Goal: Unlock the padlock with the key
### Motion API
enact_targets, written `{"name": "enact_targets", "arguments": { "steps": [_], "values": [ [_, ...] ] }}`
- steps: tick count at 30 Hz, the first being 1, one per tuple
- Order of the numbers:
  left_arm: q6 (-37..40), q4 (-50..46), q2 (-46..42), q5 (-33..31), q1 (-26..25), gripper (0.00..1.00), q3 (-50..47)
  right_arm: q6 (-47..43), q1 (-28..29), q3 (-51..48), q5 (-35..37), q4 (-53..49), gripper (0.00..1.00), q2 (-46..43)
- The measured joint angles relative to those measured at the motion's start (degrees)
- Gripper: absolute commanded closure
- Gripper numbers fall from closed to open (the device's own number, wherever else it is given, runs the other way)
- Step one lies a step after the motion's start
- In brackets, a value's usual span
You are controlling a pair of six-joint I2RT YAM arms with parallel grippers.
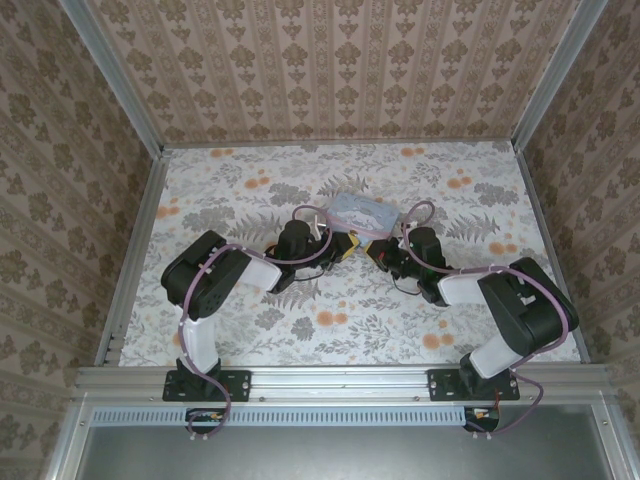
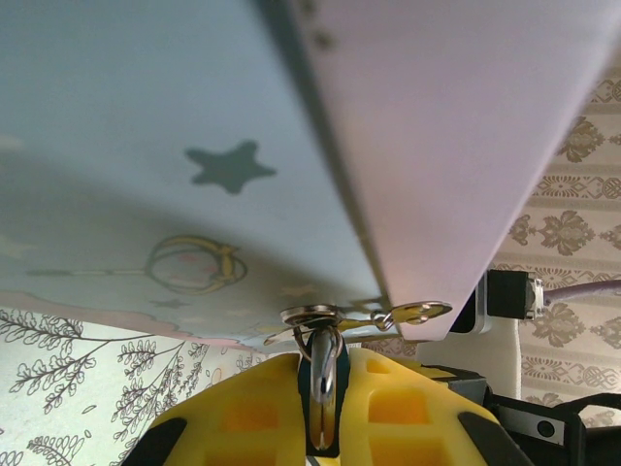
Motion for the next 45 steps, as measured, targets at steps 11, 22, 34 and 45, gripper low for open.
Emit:
{"name": "enact_targets", "arguments": {
  "steps": [11, 22, 34, 45],
  "values": [
    [0.00, 0.02, 0.00, 0.00, -0.02, 1.00, 0.00, -0.07, 0.00, 0.35, 0.00, -0.79, 1.00, -0.09],
    [0.02, 0.00, 0.00, 0.00, -0.02, 1.00, 0.00, -0.09, 0.00, 0.24, 0.00, -1.29, 1.00, -0.57],
    [0.02, 0.09, 0.02, -0.02, 0.00, 1.00, 0.00, -0.26, 0.00, -0.63, 0.04, -1.70, 1.00, -1.27],
    [0.02, 0.09, 0.02, -0.02, 0.00, 1.00, 0.00, -1.57, 0.00, -0.83, 0.22, -4.35, 1.00, -3.34]
  ]
}}
